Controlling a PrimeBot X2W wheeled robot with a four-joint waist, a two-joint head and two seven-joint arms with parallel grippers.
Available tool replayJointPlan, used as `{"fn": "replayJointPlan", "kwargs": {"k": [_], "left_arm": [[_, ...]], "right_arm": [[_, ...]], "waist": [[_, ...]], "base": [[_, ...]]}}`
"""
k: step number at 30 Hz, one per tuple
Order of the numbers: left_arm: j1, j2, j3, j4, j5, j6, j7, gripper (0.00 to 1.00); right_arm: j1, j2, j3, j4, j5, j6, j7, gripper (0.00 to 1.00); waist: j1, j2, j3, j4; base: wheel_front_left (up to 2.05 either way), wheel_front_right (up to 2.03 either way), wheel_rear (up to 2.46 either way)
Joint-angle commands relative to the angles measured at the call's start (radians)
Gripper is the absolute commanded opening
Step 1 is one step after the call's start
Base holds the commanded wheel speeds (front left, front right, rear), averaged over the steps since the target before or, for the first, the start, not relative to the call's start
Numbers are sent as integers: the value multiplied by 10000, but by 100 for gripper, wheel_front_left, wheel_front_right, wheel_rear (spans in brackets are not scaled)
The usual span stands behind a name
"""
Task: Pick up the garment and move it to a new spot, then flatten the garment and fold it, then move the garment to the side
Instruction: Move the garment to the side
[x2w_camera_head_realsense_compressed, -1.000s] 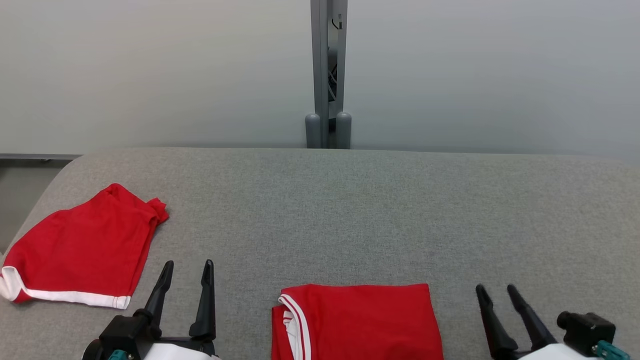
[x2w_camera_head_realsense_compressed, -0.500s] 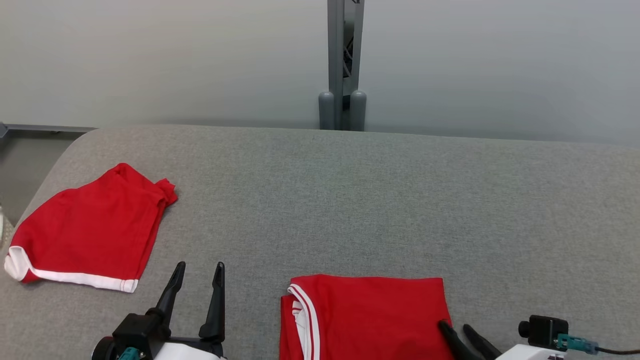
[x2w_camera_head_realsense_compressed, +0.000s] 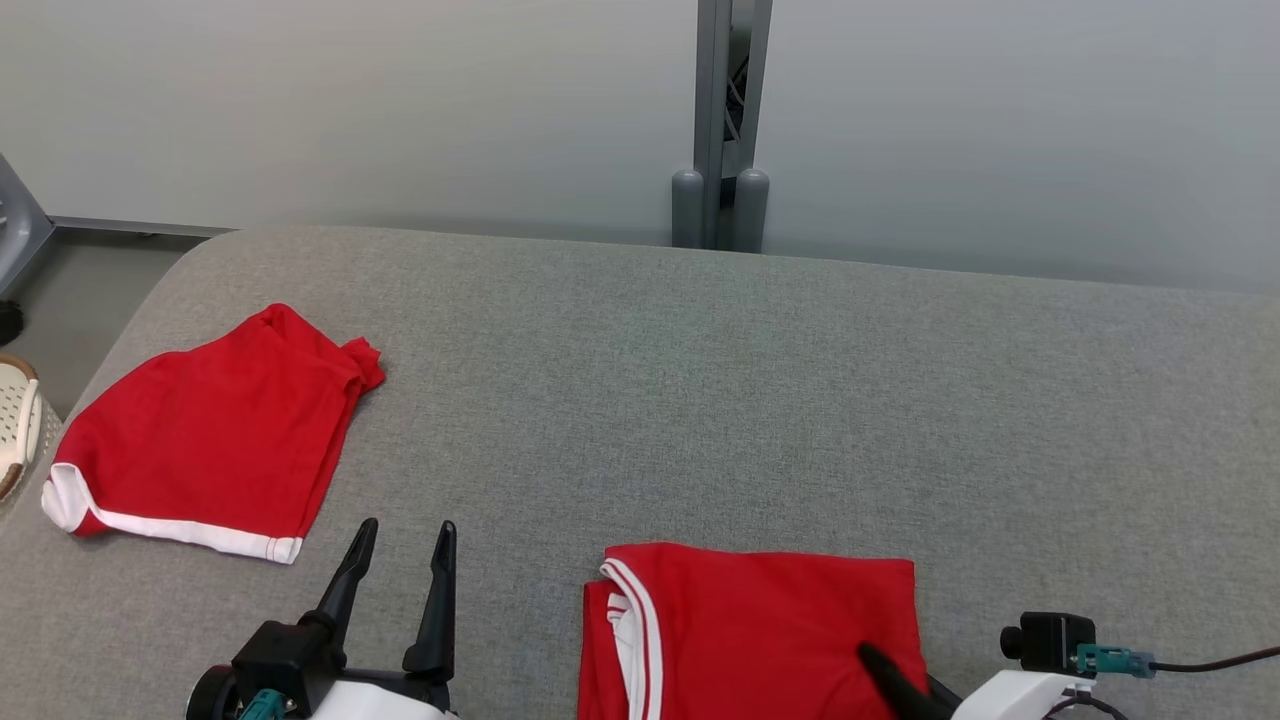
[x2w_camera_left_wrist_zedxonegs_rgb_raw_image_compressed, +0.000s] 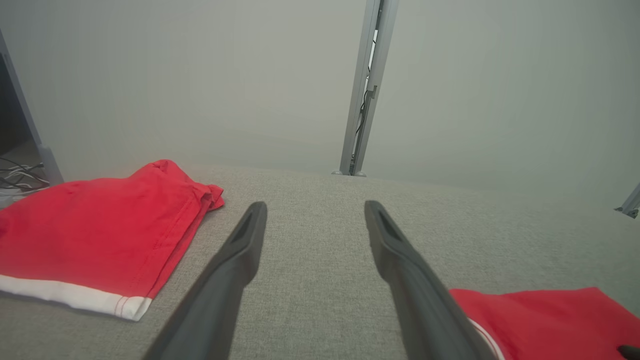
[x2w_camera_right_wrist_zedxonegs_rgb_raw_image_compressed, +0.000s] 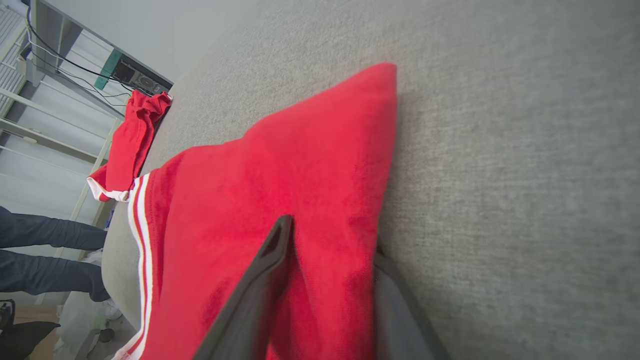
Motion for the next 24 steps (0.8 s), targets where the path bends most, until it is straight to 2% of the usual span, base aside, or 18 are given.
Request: {"fn": "replayJointPlan", "kwargs": {"k": [1,5,10,17,24], "left_arm": [[-97,39,32,7,71,-34,-37,100],[-37,38,47,10,87,-25,-37,100],[-14,41,-9,-21,8,21,-37,100],[-169,38,-274,-197,-298,151,-37,100],[-578,41,-942,-245,-554,292,-37,100]], "right_arm": [[-173,-162,165,144,69,-2,-196,0],[-401,-385,364,325,-3,-4,-443,0],[-770,-966,748,690,-362,-5,-755,0],[-1652,-2421,959,1511,-1506,-7,-1037,0],[-2698,-3927,458,2556,-2435,-7,-1363,0]], "waist": [[0,-1,-9,-2],[0,-1,-27,-45],[0,-1,-42,-219],[0,-1,235,-642],[0,-1,920,-1018]], "base": [[0,0,0],[0,0,0],[0,0,0],[0,0,0],[0,0,0]]}}
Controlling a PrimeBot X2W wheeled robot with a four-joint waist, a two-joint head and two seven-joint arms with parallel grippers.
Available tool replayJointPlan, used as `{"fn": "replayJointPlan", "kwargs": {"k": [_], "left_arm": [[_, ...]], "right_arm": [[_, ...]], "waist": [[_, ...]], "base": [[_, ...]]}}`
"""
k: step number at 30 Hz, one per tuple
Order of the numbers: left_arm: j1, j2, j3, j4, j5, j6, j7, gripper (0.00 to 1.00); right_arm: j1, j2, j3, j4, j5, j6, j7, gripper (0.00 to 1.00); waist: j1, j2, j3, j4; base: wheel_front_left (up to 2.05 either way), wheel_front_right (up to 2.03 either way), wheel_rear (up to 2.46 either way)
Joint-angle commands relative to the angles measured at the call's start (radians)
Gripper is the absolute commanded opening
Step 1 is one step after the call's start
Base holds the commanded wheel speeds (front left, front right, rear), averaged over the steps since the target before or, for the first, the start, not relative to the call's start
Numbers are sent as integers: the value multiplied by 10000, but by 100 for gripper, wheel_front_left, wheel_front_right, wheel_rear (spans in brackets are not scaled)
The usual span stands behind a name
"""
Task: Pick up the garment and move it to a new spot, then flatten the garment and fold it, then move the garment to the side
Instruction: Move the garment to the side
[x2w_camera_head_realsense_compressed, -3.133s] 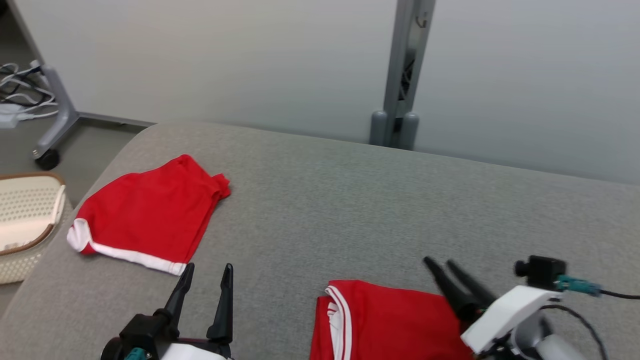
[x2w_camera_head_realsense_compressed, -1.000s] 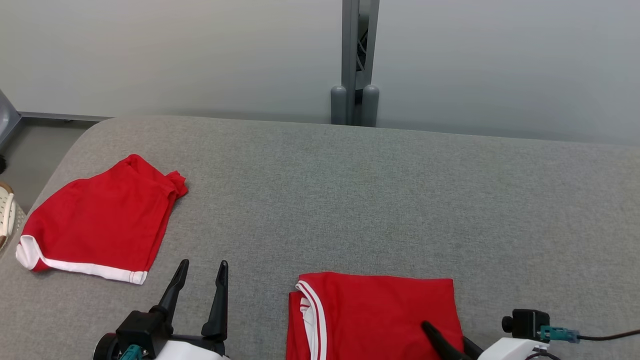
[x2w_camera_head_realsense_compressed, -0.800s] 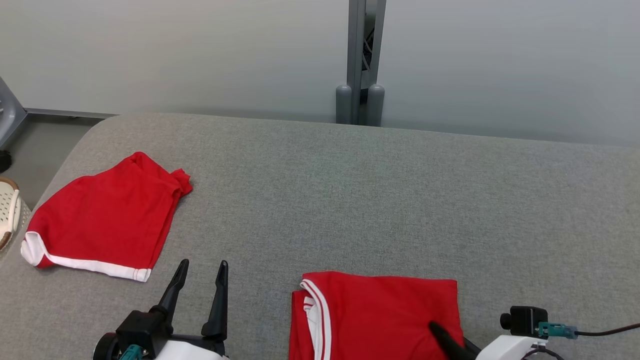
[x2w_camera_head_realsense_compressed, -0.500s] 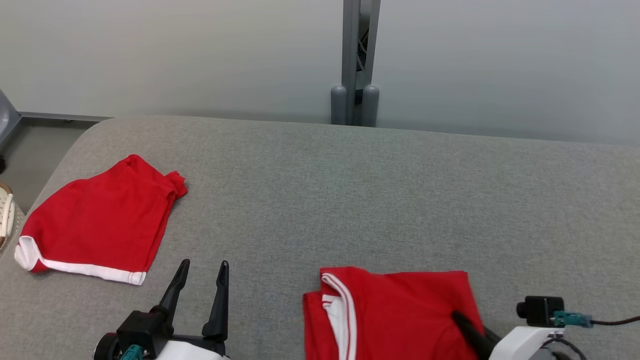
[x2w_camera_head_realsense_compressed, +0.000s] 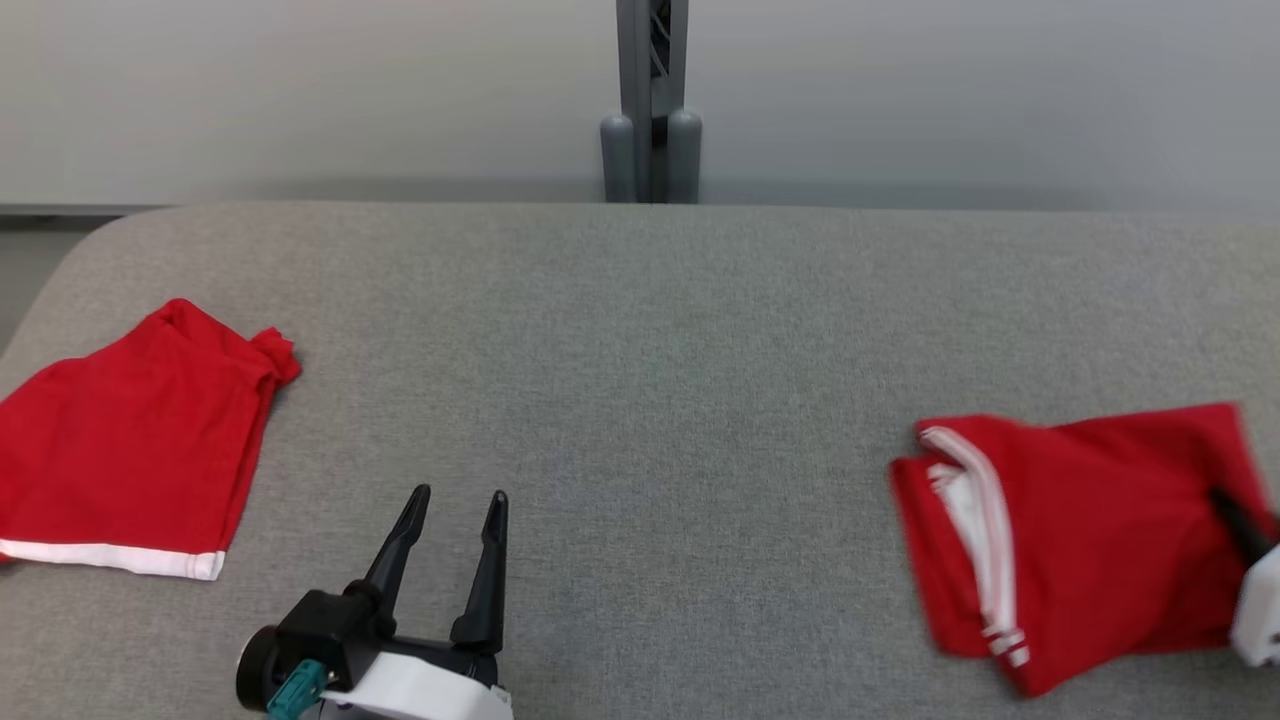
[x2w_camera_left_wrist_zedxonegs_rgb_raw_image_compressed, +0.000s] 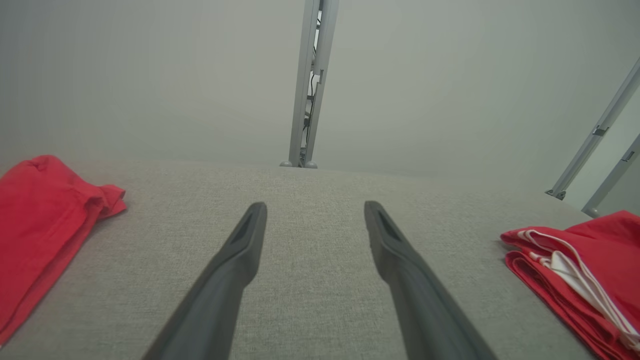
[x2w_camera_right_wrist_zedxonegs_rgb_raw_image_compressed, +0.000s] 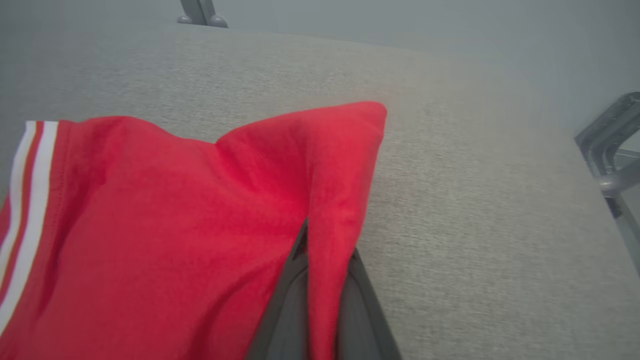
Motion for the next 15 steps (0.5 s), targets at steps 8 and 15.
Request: {"fn": "replayJointPlan", "kwargs": {"k": [8,15], "left_arm": [[-698,45,-553,-109,-380,264,-37,100],[-1022,45,-727,-114,-504,323,-37,100]], "right_arm": [[-1634,-686,-1412,2777,-1597,-9,-740,0],[-2919,-660,-2345,4693,-3399,-11,-1042,0]], "waist": [[0,-1,1086,-230],[0,-1,1715,-50]], "base": [[0,0,0],[0,0,0]]}}
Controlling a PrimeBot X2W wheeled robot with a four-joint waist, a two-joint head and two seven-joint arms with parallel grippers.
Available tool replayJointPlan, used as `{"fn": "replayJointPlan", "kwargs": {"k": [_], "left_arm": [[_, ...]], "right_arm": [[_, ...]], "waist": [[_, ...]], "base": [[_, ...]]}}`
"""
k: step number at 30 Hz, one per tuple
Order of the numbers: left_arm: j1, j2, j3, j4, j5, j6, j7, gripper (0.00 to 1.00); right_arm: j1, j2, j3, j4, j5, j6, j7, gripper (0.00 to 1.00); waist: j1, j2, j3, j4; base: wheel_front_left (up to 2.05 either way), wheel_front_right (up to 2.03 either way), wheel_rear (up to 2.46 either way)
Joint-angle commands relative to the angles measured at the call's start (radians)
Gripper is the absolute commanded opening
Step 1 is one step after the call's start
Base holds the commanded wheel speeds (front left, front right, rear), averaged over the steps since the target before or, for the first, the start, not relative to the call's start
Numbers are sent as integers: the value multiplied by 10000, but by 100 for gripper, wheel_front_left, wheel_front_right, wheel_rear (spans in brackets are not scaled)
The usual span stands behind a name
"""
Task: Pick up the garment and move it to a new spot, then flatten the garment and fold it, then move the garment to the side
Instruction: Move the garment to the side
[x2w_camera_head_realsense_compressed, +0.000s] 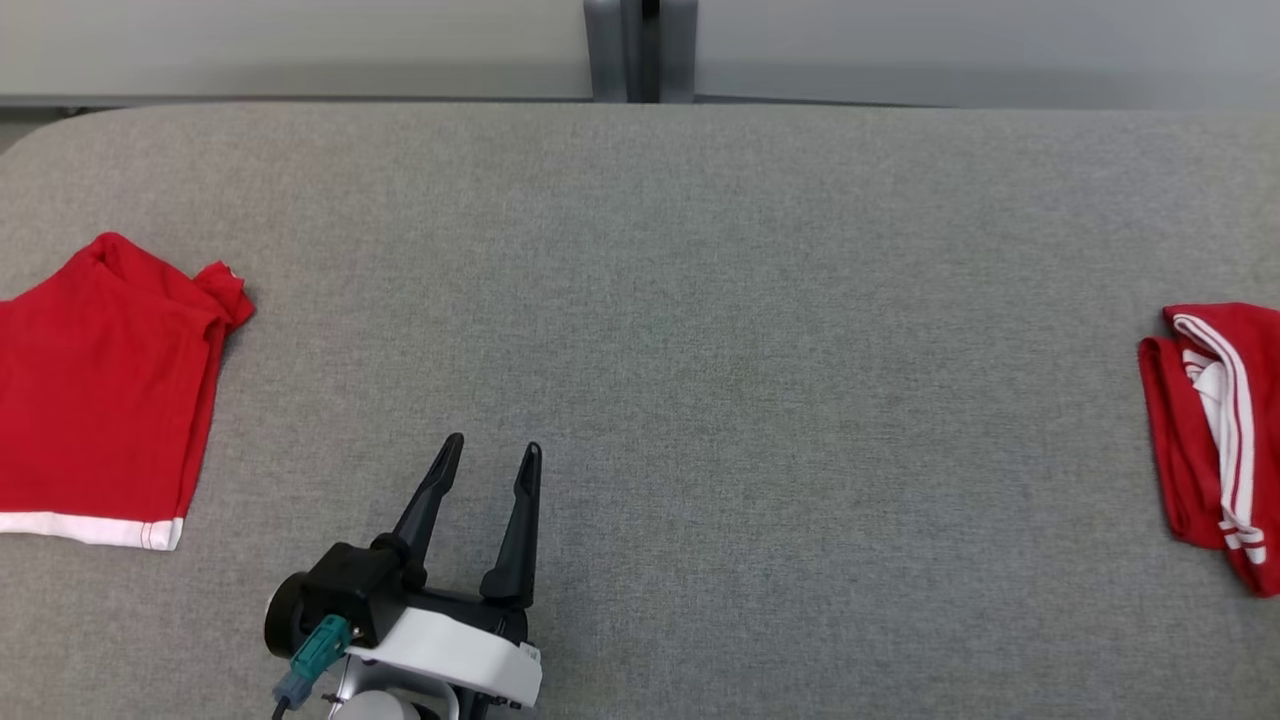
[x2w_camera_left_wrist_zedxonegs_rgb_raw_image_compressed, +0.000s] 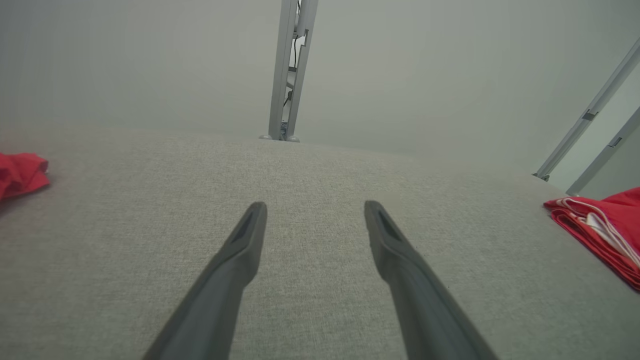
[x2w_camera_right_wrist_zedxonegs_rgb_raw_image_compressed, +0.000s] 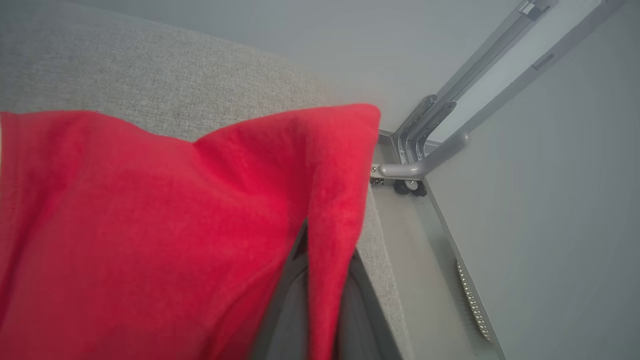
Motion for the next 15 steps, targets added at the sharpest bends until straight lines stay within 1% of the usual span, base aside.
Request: {"fn": "replayJointPlan", "kwargs": {"k": [1,4,6,7,9,12,13,14,15], "left_arm": [[-202,43,1,-25,-64,57,-37,100],[-324,41,16,-19,-84,55,-37,100],[-366,43,26,6,-59,37,-37,100],[-366,43,26,6,-59,37,-37,100],[-425,41,38,16,-52,17,-37,100],[-453,41,61,33,-52,3,-37,100],[-446,41,64,45,-50,4,-37,100],[-447,41,70,57,-49,-4,-37,100],[-453,41,72,68,-47,-15,-37,100]], "right_arm": [[-216,-67,-187,137,-356,-11,-92,0],[-493,-268,-677,264,-1145,-11,-99,0],[-529,-278,-1081,301,-1601,-11,-101,0],[-529,-278,-1081,301,-1601,-11,-101,0],[-542,-339,-1460,313,-2170,-11,-102,0],[-374,-208,-2143,328,-2746,-11,-102,0],[-302,-173,-2361,331,-2941,-11,-103,20],[-258,-148,-2573,328,-3163,-11,-101,79],[-220,-64,-2812,328,-3303,-11,-70,100]], "waist": [[0,0,227,113],[0,0,437,193],[0,0,535,235],[0,0,535,235],[0,0,598,265],[0,0,649,282],[0,0,655,284],[0,0,660,283],[0,0,659,283]], "base": [[0,0,0],[0,0,0],[0,0,0],[0,0,0],[0,0,0],[0,0,0],[0,0,0],[0,0,0],[0,0,0]]}}
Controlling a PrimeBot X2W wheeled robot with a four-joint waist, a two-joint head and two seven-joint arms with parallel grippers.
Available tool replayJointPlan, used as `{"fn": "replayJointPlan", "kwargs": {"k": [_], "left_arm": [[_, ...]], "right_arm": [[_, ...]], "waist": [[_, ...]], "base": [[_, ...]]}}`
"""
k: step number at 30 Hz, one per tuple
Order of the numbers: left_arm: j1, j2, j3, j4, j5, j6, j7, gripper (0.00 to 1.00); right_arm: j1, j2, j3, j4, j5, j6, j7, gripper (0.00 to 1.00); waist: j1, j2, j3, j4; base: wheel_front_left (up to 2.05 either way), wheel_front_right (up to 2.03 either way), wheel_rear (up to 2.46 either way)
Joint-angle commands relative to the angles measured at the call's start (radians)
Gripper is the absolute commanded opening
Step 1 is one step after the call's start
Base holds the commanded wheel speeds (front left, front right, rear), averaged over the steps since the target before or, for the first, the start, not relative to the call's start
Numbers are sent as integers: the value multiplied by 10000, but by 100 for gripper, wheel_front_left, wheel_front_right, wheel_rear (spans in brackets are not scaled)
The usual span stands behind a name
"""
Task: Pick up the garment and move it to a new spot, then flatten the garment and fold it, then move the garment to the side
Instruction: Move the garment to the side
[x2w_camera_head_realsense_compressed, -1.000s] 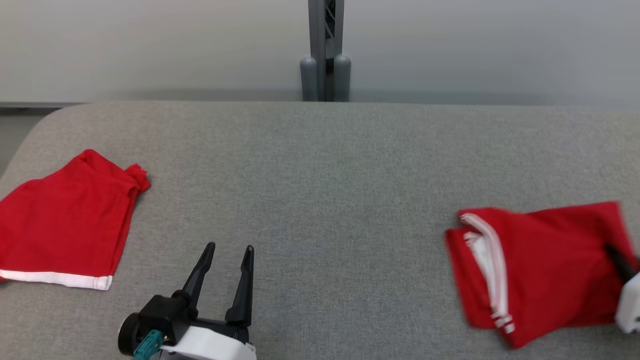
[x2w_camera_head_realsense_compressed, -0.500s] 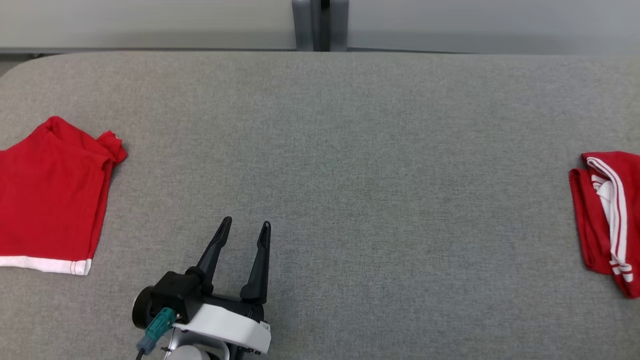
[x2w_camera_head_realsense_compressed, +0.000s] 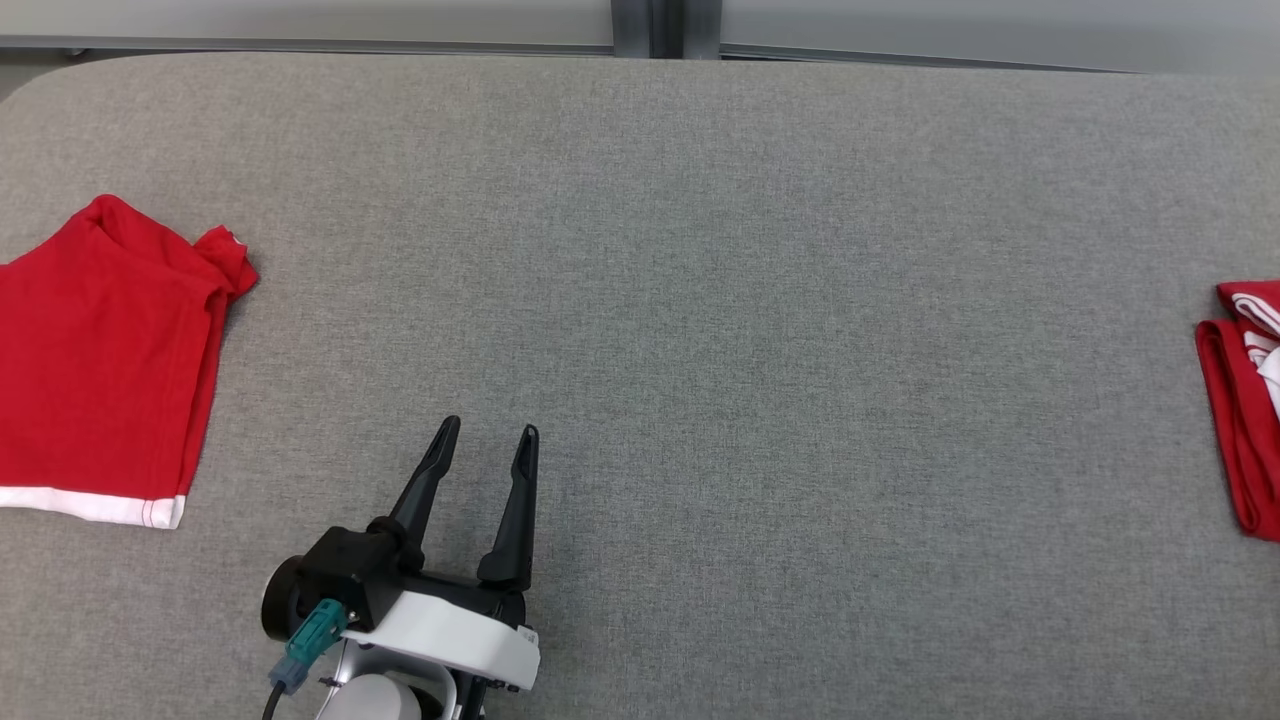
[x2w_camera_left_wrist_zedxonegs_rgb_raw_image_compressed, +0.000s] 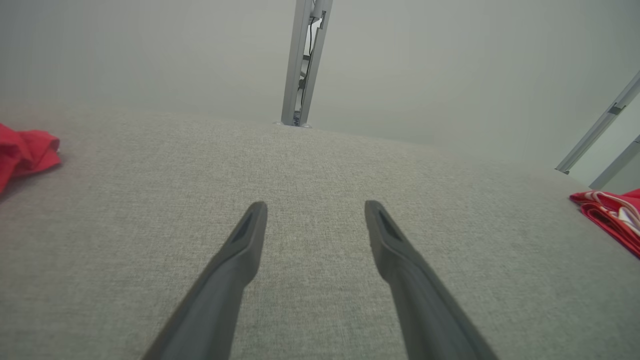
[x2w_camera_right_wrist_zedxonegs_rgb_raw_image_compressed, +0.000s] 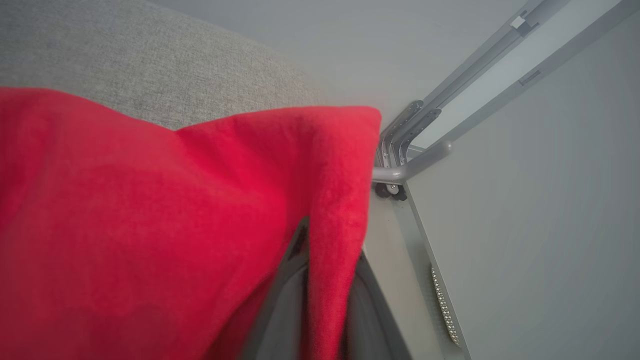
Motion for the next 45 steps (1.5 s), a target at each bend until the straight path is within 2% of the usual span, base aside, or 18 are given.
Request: {"fn": "replayJointPlan", "kwargs": {"k": [1,4,12,16,19,21,25,31,36,45], "left_arm": [[-154,39,35,8,-3,-24,-37,100],[-143,41,49,31,-8,-31,-37,100],[94,39,112,115,7,-53,-37,100],[324,41,180,139,39,-32,-35,100],[453,41,279,149,20,6,-37,100],[555,41,359,149,81,2,-35,100],[829,38,660,109,153,43,-35,100],[1170,43,1202,20,378,24,-37,100],[1340,46,1562,-214,192,6,-35,100],[1729,40,1994,-196,-57,-198,-37,100]], "right_arm": [[92,102,-100,25,-92,-9,-20,100],[113,483,-768,23,-360,-9,74,100],[-271,726,-1808,-166,-2034,-9,-14,100],[-250,1330,-2612,-822,-2993,-9,-40,100],[14,1801,-2810,-1502,-3673,-9,-50,100],[251,2407,-3028,-2014,-3767,-9,-59,100],[980,3663,-3118,-3419,-3210,-9,-68,100],[3053,4987,-2585,-6441,-2094,-8,-70,100],[4742,5626,-1934,-8582,-1258,-9,-72,100],[6755,6205,-1684,-10505,-269,-9,-53,100]], "waist": [[0,0,-7,0],[0,0,-69,-17],[0,0,-543,-88],[0,0,-1076,-139],[0,0,-1429,-192],[0,0,-1690,-224],[0,0,-2252,-309],[0,0,-2952,-413],[0,0,-3240,-518],[0,0,-3565,-667]], "base": [[0,0,0],[0,0,0],[0,0,0],[0,0,0],[0,0,0],[0,0,0],[0,0,0],[0,0,0],[0,0,0],[0,0,0]]}}
